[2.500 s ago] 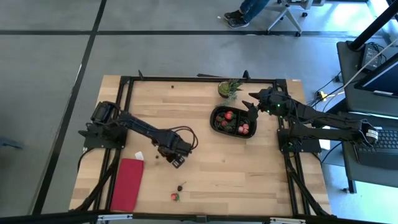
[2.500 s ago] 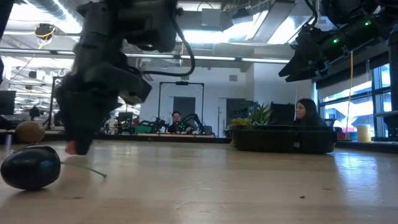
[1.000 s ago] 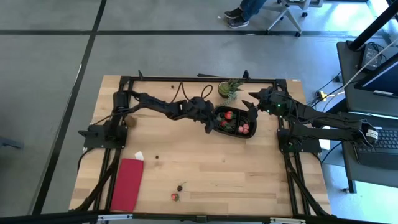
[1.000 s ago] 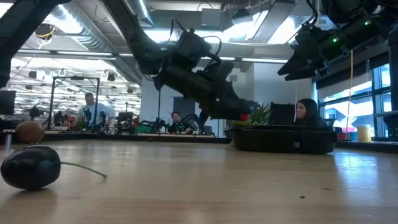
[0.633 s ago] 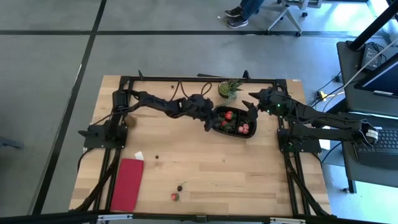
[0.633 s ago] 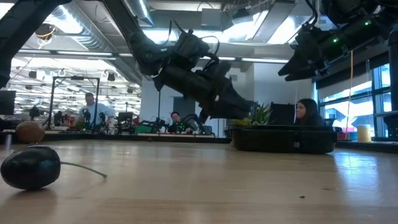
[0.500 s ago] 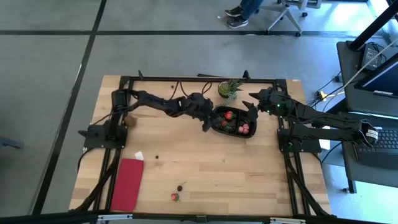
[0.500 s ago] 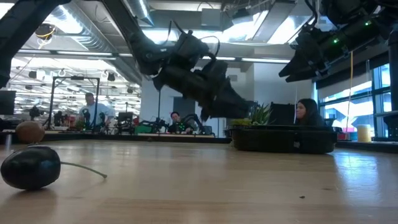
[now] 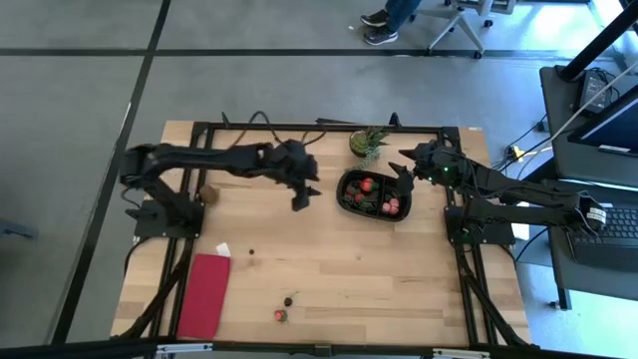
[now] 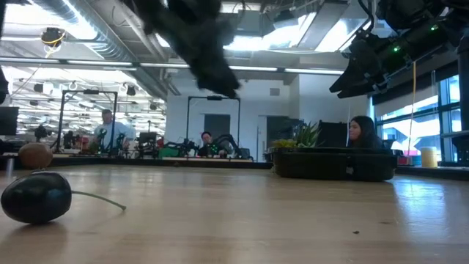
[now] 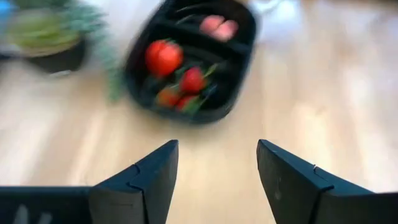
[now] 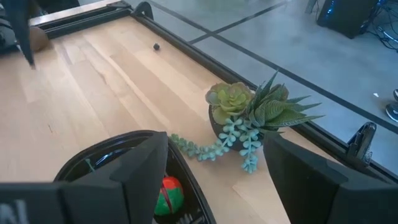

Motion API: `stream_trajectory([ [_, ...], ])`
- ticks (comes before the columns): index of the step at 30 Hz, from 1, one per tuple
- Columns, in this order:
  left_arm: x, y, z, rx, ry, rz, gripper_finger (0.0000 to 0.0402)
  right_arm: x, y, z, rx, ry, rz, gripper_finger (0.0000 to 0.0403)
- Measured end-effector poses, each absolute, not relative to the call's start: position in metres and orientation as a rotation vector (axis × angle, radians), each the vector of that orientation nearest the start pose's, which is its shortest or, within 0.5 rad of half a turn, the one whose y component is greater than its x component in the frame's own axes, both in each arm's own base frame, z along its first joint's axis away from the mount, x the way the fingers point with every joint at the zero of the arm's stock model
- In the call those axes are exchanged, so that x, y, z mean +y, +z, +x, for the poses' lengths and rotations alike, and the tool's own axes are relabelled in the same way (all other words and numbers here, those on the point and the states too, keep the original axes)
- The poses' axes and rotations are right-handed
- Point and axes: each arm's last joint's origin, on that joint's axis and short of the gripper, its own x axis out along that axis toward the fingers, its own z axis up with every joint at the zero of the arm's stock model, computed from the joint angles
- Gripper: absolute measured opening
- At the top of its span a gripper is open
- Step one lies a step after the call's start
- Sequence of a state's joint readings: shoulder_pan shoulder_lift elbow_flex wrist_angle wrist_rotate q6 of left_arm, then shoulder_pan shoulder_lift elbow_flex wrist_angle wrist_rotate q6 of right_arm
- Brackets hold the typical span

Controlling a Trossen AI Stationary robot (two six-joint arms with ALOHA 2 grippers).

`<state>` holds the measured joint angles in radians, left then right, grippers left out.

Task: Pick and placing Produce into tupperware
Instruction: Put the blueberry into the of the black bin

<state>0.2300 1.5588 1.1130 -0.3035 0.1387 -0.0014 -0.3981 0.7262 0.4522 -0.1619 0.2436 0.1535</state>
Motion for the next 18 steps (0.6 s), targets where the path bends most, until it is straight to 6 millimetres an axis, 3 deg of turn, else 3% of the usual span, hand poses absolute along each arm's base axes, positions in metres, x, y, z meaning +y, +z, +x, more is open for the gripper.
stream_trajectory([
  [7,0.034,0.269,0.285,0.944,0.315,-0.09,0.0209,-0.069,0.23,0.146,0.391,-0.664,0.18,0.0268],
  [18,-0.025,0.256,0.254,1.228,0.405,-0.234,0.0209,-0.069,0.23,0.146,0.39,-0.665,0.185,0.0268],
])
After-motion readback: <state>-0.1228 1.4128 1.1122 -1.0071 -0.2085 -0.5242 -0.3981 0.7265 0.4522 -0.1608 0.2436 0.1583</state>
